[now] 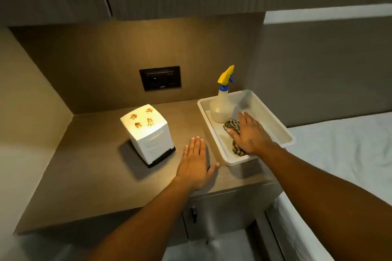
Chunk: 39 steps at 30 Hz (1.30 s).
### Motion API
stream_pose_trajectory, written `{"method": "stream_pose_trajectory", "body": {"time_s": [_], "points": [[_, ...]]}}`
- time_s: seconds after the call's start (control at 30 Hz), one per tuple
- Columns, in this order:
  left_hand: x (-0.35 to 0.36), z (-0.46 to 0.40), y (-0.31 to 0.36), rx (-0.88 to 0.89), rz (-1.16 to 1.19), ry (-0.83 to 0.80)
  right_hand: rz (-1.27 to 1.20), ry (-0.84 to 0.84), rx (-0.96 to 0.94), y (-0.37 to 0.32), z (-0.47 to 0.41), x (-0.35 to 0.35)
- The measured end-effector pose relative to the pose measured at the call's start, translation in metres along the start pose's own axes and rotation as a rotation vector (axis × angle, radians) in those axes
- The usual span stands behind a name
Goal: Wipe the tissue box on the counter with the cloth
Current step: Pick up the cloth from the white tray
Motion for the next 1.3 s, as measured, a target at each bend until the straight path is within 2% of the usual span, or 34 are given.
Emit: {"method": "stream_pose_trajectory", "body": {"time_s": [0.2,0.47,0.6,0.83,0.97,1.13,1.3], "points": [[0.006,-0.014,0.001,0.032,-0.065,-0.008,0.083,-0.17,0.171,0.01,-0.014,0.019],[0.008,-0.022,-0.002,0.025,-0.089,-0.018,0.346,-0.113,0.041,0.01,-0.024,0.031],[0.01,-0.021,-0.002,0.023,-0.083,-0.016,0.373,-0.096,-0.001,0.007,-0.025,0.032],[0.005,-0.02,-0.002,0.021,-0.062,-0.044,0.351,-0.17,0.035,-0.001,-0.031,0.03],[-0.005,-0.015,-0.004,0.006,0.001,-0.054,0.296,-0.137,-0.005,0.002,-0.032,0.016],[-0.029,-0.005,-0.005,-0.012,0.013,0.025,0.294,-0.076,-0.061,-0.001,-0.026,-0.018],[-0.066,0.008,-0.004,-0.01,0.0,0.135,0.289,-0.032,-0.156,-0.034,-0.017,-0.048]]}}
Point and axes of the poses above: each hand's wrist, its own z-axis away from the middle knuckle, its own x-axis out of the palm, y = z × x, the point moved 2 cm from there along -z, towards the middle knuckle, and after that the axes turned 9 degrees about -z, right-handed, at the moved point
